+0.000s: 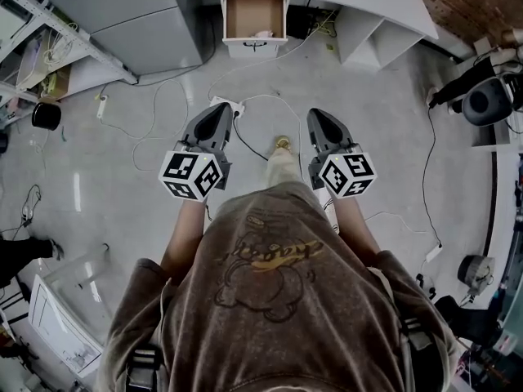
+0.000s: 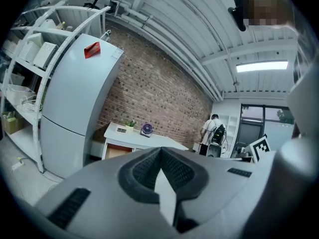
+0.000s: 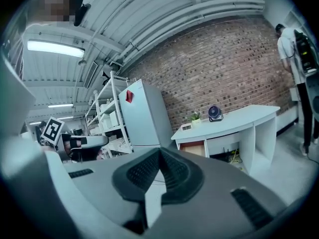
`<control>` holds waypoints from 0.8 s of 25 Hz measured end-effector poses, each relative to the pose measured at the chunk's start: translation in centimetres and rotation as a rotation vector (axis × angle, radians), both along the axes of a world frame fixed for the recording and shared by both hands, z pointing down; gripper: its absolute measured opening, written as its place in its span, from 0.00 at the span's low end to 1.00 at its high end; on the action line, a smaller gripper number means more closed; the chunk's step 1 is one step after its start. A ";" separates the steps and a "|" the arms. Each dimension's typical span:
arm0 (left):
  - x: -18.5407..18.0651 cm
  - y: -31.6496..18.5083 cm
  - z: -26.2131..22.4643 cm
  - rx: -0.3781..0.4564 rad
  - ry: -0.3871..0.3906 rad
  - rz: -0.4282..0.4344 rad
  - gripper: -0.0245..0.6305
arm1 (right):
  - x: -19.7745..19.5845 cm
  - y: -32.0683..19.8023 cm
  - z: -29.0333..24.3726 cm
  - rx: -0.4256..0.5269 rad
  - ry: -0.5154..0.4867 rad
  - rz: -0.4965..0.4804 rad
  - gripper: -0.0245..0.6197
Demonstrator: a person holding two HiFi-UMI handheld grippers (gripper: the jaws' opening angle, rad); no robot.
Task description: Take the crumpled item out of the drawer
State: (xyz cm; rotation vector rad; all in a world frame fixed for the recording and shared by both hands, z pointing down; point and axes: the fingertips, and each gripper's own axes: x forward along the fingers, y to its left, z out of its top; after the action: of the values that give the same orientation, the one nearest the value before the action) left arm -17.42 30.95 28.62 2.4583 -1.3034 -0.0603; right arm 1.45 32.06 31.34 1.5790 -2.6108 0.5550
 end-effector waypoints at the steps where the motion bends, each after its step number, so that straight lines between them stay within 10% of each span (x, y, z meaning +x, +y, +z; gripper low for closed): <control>1: 0.2 -0.8 0.0 0.000 -0.002 -0.002 0.05 | 0.2 -1.0 0.0 0.000 -0.004 -0.004 0.03; 20: 6.0 -16.8 -0.7 -0.044 -0.027 -0.077 0.05 | 5.9 -18.2 0.2 -0.033 -0.050 -0.097 0.03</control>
State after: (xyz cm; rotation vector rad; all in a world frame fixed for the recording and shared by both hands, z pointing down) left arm -11.42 14.14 27.95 2.3799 -1.3959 -0.0184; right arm 7.35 13.85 31.54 1.4389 -2.6826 0.6354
